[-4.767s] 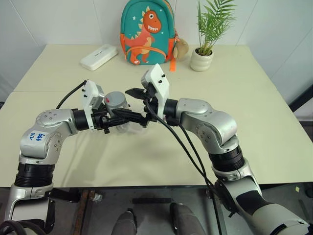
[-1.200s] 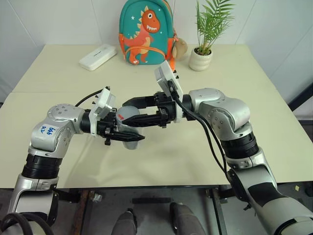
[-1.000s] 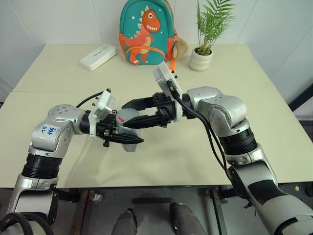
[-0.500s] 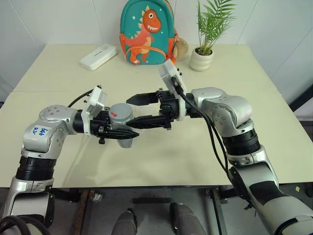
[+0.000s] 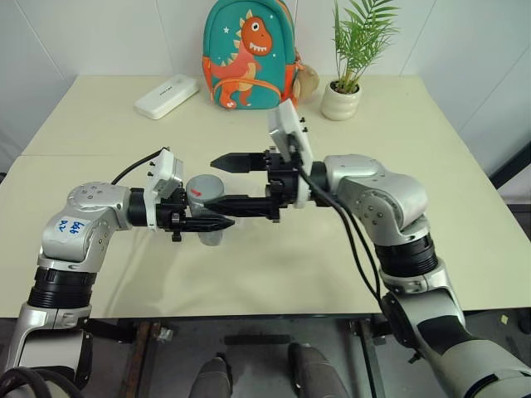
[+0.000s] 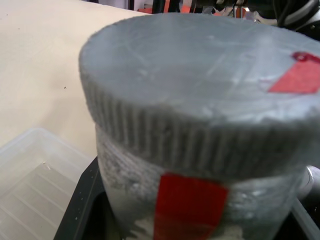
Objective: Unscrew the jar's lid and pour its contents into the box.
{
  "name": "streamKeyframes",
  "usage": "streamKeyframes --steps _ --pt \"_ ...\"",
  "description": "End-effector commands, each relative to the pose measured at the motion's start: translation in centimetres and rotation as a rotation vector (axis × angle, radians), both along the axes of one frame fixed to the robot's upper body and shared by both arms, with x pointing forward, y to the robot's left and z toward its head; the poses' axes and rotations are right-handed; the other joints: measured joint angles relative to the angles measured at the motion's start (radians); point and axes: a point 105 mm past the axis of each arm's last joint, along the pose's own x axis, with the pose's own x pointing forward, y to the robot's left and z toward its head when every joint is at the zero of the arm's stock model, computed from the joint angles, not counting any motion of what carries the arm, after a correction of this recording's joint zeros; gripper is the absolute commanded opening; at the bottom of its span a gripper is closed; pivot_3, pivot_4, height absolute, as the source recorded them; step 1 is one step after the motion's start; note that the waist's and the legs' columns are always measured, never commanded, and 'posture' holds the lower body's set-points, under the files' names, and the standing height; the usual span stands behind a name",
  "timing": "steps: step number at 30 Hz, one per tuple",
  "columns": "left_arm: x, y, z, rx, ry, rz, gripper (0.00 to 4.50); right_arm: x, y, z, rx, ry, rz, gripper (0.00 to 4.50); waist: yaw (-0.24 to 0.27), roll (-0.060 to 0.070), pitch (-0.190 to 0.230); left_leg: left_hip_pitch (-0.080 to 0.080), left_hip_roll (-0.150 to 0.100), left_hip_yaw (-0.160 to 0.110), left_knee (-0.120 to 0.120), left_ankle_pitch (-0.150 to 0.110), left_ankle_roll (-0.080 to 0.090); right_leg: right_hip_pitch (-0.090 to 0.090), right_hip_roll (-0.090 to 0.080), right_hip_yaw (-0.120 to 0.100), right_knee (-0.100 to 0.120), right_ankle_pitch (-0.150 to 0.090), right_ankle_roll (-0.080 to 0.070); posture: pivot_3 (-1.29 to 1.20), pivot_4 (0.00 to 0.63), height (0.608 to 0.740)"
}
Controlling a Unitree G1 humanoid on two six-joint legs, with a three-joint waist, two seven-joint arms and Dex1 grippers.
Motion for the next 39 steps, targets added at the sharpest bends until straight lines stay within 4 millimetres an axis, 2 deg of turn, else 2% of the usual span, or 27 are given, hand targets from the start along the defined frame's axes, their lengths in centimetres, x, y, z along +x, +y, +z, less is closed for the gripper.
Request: streamKeyframes --steps 1,7,12,21,28,31,34,37,39 --pt "-0.5 -0.6 1.0 -0.014 -0.046 -0.028 1.99 -0.1 0.9 0.4 0.011 -0.040 -0.031 4.48 0.002 0.000 0.000 0.000 0.000 0.000 0.000 0.000 0.000 0.000 0.000 0.000 0.000 0.000 0.000 0.00 0.150 0.740" --pt "-0.6 -0.9 1.4 -0.044 -0.045 -0.030 1.99 1.2 1.8 0.1 0.002 -0.041 -0.079 4.48 0.002 0.000 0.000 0.000 0.000 0.000 0.000 0.000 0.000 0.000 0.000 0.000 0.000 0.000 0.000 0.00 0.150 0.740" --pt "-0.7 -1.1 1.5 -0.047 -0.047 -0.031 1.99 2.1 1.4 0.5 0.022 -0.040 -0.107 4.48 -0.001 0.000 0.000 0.000 0.000 0.000 0.000 0.000 0.000 0.000 0.000 0.000 0.000 0.000 0.000 0.00 0.150 0.740" --pt "-0.6 -0.9 1.4 -0.040 -0.050 -0.025 1.99 3.6 -2.2 1.3 0.033 -0.054 -0.135 4.48 0.001 0.000 0.000 0.000 0.000 0.000 0.000 0.000 0.000 0.000 0.000 0.000 0.000 0.000 0.000 0.00 0.150 0.740" --pt "-0.7 -0.5 1.3 -0.034 -0.054 -0.021 1.99 4.0 -6.4 1.4 0.058 -0.014 -0.145 4.48 0.004 0.000 0.000 0.000 0.000 0.000 0.000 0.000 0.000 0.000 0.000 0.000 -0.001 0.000 0.000 0.00 0.150 0.740" --pt "-0.7 -0.2 1.2 -0.032 -0.053 -0.014 1.99 3.4 -7.7 0.9 0.044 -0.003 -0.124 4.48 0.003 0.000 0.000 0.000 0.000 0.000 0.000 0.000 0.000 0.000 0.000 0.000 -0.001 0.000 0.000 0.00 0.150 0.740" --pt "-0.6 0.0 1.2 -0.027 -0.051 -0.008 1.99 2.5 -8.1 0.6 0.027 0.000 -0.083 4.48 -0.002 0.001 0.001 0.000 0.000 0.000 0.000 0.000 0.000 0.000 0.000 0.000 -0.001 0.000 0.000 0.00 0.150 0.740" --pt "-0.5 0.1 1.1 -0.023 -0.049 -0.003 1.99 2.0 -7.8 1.0 0.038 -0.004 -0.057 4.48 -0.002 0.002 0.001 0.000 0.000 0.000 0.000 0.000 0.000 0.000 0.000 0.000 0.000 0.000 0.000 0.00 0.150 0.740" --pt "-0.4 0.1 1.1 -0.021 -0.048 -0.001 1.99 1.4 -6.9 1.4 0.055 -0.007 -0.031 4.48 -0.001 0.002 0.001 0.000 0.000 0.000 0.000 0.000 0.000 0.000 0.001 0.000 0.000 0.000 0.000 0.00 0.150 0.740"
